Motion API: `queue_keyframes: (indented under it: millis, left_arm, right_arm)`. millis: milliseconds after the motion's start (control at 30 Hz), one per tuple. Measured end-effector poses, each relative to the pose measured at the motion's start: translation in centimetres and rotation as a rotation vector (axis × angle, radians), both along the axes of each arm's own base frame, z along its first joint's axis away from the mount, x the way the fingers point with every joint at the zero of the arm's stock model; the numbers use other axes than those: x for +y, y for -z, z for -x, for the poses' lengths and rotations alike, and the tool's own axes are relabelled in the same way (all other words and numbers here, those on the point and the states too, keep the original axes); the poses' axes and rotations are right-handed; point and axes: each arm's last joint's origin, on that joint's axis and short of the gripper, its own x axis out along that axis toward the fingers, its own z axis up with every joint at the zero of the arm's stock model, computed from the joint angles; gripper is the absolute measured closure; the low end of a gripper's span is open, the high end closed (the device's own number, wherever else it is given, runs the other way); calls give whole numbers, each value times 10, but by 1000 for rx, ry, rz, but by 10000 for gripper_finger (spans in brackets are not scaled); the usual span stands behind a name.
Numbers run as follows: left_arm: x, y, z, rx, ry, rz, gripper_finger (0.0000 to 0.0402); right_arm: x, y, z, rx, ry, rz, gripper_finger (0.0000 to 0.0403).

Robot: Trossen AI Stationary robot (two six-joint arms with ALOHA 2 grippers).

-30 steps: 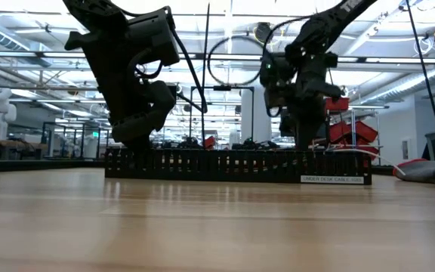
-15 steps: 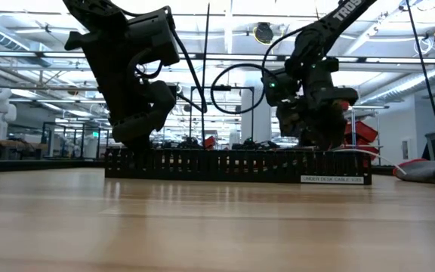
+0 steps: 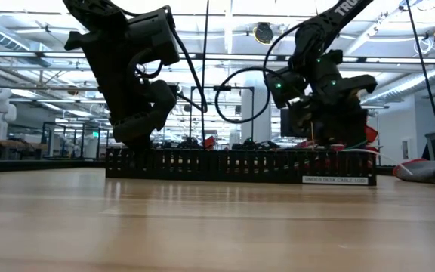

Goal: Ziptie cables
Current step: Put the zip tied cable wires into the black cable duct

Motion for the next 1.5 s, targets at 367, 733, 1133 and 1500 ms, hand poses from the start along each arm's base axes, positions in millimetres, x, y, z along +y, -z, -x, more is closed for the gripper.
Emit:
queue_keyframes:
  millis: [367,733,1133,1500]
  left_arm:
    - [0,0,0,0,-1,1,240]
    - [0,0,0,-1,-1,1,240]
    - [0,0,0,-28,-60,21,240]
    - [-13,0,0,-76,-92,50,240]
  right_arm:
    - [31,-30,9,24,-5,18,397]
    - [44,-55,-13,-324,19,260,397]
    - [108,-57,-35,-527,23,651,403]
    - [126,-25,-74,-988,176,604,403]
